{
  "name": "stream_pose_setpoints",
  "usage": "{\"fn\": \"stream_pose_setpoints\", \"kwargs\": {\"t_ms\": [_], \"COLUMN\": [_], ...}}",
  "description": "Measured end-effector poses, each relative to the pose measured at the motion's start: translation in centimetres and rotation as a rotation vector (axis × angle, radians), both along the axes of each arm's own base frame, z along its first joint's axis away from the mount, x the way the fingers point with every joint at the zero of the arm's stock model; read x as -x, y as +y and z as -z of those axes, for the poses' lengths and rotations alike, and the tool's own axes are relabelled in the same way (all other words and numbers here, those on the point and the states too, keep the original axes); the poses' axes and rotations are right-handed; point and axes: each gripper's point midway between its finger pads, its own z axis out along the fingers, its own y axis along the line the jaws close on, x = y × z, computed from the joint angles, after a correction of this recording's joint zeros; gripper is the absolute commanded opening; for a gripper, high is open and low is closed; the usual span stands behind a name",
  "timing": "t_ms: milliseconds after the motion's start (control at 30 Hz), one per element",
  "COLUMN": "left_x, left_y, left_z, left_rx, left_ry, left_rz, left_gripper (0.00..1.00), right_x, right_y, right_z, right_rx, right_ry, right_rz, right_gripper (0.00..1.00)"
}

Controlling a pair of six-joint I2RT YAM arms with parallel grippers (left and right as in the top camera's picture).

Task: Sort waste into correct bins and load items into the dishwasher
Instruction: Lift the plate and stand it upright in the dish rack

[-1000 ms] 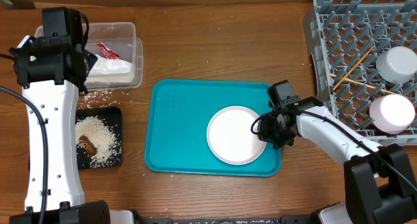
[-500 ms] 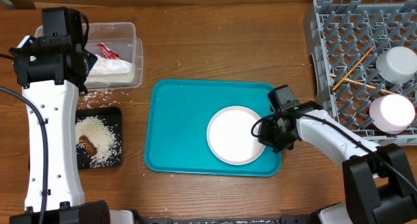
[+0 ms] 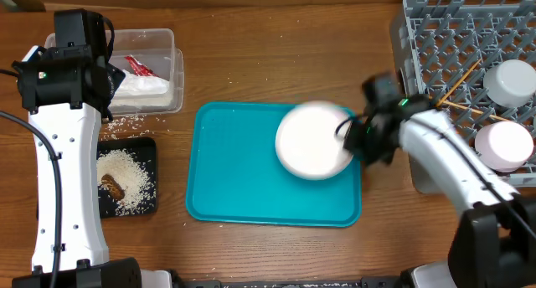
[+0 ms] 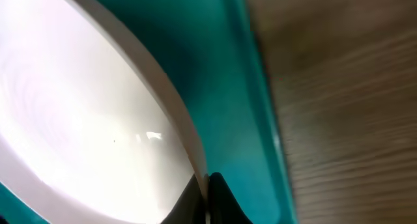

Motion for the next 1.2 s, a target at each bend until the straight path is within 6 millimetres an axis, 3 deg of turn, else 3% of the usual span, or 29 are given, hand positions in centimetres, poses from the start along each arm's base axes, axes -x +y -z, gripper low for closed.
{"fn": "stream_pose_setpoints", "kwargs": {"t_ms": [133,300,467,633,833,1200], "left_x": [0.0,0.0,0.0,0.0,0.0,0.0], "left_y": [0.0,0.0,0.0,0.0,0.0,0.0], "left_z": [0.0,0.0,0.0,0.0,0.0,0.0], "left_rx": [0.000,0.000,0.000,0.000,0.000,0.000], "left_ry": [0.000,0.000,0.000,0.000,0.000,0.000], "left_rz": [0.000,0.000,0.000,0.000,0.000,0.000], "left_gripper": [1.00,1.00,1.00,1.00,1.00,1.00], "right_x": [-5.0,-10.0,-11.1,-12.2,-13.3,-16.8], "right_y": [-4.3,-11.8,-18.4,-21.4,-24.4,-25.8], "right_z": [-6.3,-12.6,-14.8,-17.0,-17.2,-10.4], "right_rx": [0.072,0.252,0.453,0.603,0.793,0.904], "right_ry": [-0.172,-0.420,-0.515,-0.614,-0.642,-0.558], "right_rz": [0.087,0.253,0.406,0.497,0.595,0.592], "right_gripper": [0.04,0.04,0.04,0.04,0.04,0.04]}}
